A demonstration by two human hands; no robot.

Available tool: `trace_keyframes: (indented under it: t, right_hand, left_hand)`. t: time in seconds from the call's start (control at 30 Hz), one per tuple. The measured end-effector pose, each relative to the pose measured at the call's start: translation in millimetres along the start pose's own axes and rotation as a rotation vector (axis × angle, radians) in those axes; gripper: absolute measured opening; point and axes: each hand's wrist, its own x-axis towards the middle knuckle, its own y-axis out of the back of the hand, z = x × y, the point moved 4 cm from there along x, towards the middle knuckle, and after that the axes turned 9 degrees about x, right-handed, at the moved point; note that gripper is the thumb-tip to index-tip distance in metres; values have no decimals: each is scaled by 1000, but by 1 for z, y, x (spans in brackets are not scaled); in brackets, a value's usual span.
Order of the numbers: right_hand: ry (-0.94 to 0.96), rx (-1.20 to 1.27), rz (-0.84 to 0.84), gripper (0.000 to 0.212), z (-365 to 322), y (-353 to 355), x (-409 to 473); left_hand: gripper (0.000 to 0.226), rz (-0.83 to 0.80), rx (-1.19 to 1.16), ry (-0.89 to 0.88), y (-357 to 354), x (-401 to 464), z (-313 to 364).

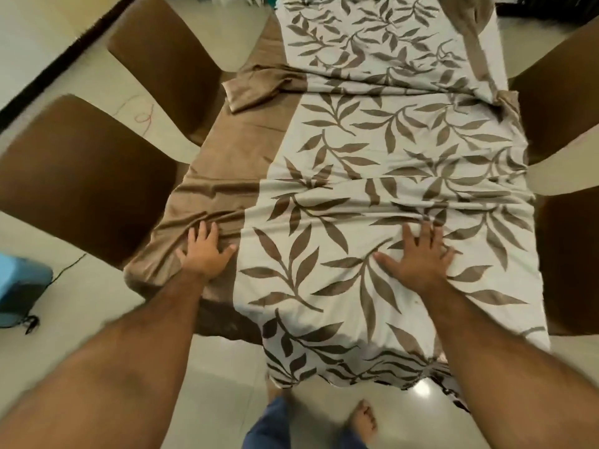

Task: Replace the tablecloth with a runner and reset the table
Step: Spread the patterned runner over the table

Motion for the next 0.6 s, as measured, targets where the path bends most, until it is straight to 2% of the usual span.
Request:
trace_keyframes:
  t: [0.17,0.33,0.43,0.5,0.57,0.6]
  right_hand:
    - [-68,-20,16,105,-12,6,26]
    - [-122,-105,155,110,-18,-11,29]
    - [-143,-125,157,111,-22,-12,31]
    - [-150,-129,115,112,-20,-12,31]
    - [-151,-108,84,115,-21,-11,31]
    - [-157,-88,78,116,-24,-9,31]
  left_hand:
    - [83,49,22,-196,48,78,7]
    - [83,105,-82,-397,77,145,45]
    - [70,145,-219,-454,87,158,54]
    - [54,323,-345,-468,91,140,42]
    - [44,517,-266,-380,83,118,19]
    - [45,539,-202,-297,76,107,8]
